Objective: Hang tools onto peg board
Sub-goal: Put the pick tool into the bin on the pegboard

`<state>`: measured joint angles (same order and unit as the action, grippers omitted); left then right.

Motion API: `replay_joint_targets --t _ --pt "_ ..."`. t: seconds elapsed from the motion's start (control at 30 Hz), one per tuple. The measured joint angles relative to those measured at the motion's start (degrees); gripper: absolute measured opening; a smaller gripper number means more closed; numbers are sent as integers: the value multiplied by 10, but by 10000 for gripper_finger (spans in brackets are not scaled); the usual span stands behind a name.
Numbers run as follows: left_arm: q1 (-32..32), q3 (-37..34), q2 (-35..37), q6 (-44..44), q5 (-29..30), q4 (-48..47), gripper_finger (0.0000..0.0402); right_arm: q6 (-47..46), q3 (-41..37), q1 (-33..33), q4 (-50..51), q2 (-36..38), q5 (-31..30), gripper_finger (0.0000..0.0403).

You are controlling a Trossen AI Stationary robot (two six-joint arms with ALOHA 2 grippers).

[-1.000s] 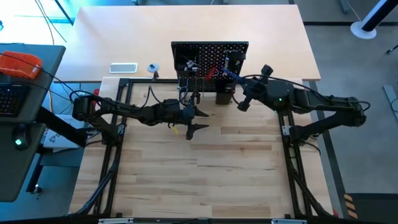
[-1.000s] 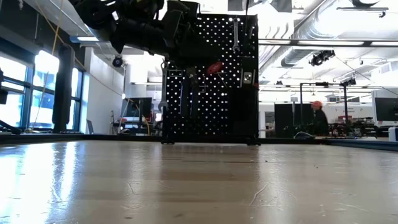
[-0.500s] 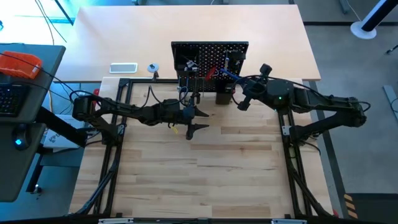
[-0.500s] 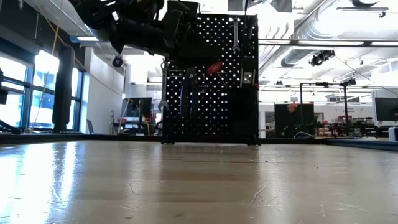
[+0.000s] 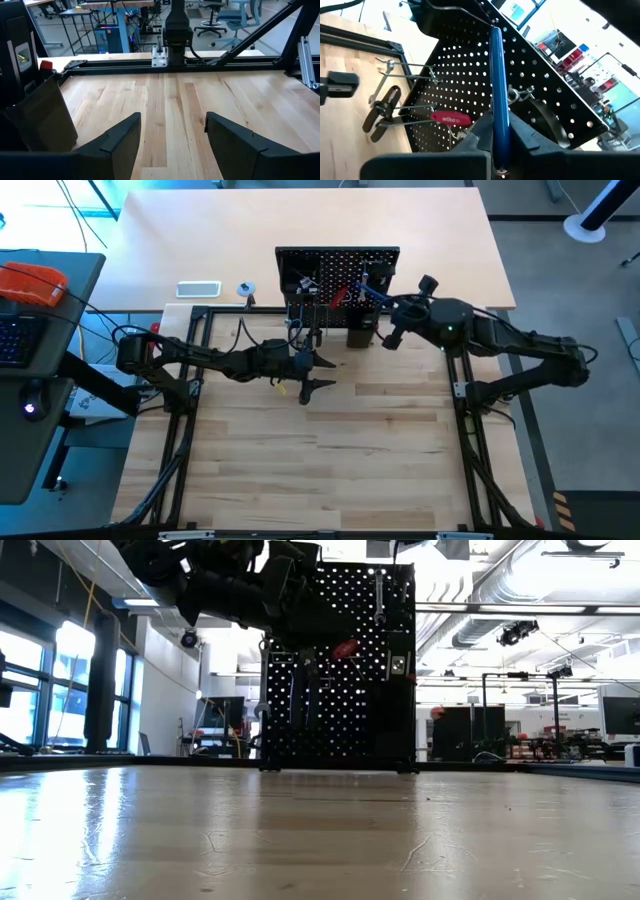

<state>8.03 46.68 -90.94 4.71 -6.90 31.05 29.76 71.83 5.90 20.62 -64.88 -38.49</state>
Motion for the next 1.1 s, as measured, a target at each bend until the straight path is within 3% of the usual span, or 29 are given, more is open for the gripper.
replay_joint_targets --t 0.33,1.1 --pt "0 0 0 0 0 -7 216 -47 0 65 10 -11 70 12" --pt "0 0 0 0 0 -25 216 -25 0 94 20 -29 90 12"
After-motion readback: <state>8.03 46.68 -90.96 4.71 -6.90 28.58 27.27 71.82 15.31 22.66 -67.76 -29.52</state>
